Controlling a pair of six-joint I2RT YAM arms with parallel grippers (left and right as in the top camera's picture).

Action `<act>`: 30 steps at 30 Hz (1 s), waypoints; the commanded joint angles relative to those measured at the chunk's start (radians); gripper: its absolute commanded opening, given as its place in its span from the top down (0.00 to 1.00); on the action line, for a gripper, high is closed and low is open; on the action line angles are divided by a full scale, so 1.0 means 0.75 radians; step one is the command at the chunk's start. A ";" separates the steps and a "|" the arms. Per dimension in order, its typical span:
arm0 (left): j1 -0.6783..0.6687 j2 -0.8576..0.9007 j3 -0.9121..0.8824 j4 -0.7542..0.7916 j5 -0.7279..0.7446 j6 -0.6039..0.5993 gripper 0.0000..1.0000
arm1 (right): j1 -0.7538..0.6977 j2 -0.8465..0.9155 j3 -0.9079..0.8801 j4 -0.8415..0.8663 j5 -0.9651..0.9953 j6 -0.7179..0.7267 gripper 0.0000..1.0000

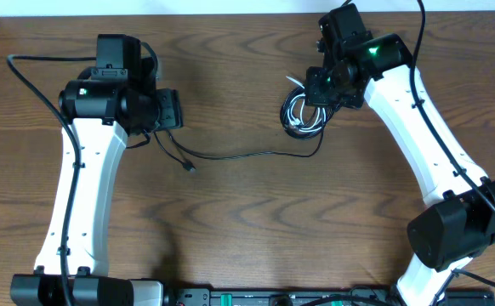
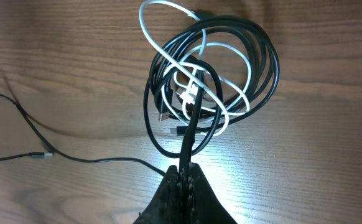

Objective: Untangle cables

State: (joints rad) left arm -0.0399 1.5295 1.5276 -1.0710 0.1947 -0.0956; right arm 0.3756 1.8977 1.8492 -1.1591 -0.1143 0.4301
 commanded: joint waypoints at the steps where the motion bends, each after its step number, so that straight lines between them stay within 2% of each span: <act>1: 0.007 -0.012 0.019 0.038 0.435 0.173 0.37 | 0.008 0.008 0.003 -0.001 0.015 0.029 0.99; 5: -0.019 -0.012 0.019 0.129 0.827 0.243 0.37 | 0.008 0.014 0.003 0.010 0.014 0.040 0.99; 7: -0.046 -0.012 0.019 0.164 0.887 0.242 0.37 | 0.008 0.021 0.003 0.011 0.014 0.046 0.99; 18: -0.095 -0.011 0.018 0.185 0.814 0.236 0.37 | 0.009 0.113 0.003 0.009 -0.094 0.049 0.99; 21: -0.094 -0.011 0.018 0.185 0.743 0.223 0.37 | 0.023 0.141 0.002 0.010 -0.111 0.049 0.94; 25: -0.093 -0.011 0.018 0.189 0.686 0.191 0.38 | 0.068 0.170 0.002 0.011 -0.111 0.049 0.76; 28: -0.094 -0.011 0.018 0.195 0.686 0.190 0.38 | 0.086 0.179 0.002 0.020 -0.110 0.048 0.50; 29: -0.094 -0.010 0.018 0.197 0.687 0.190 0.38 | 0.086 0.179 0.002 0.026 -0.110 0.048 0.39; 30: -0.094 -0.009 0.018 0.199 0.686 0.184 0.37 | 0.085 0.179 0.002 0.030 -0.110 0.047 0.34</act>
State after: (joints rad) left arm -0.1131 1.5295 1.5276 -0.9272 0.7254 0.0517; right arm 0.4355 2.0201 1.8492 -1.1427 -0.1875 0.4637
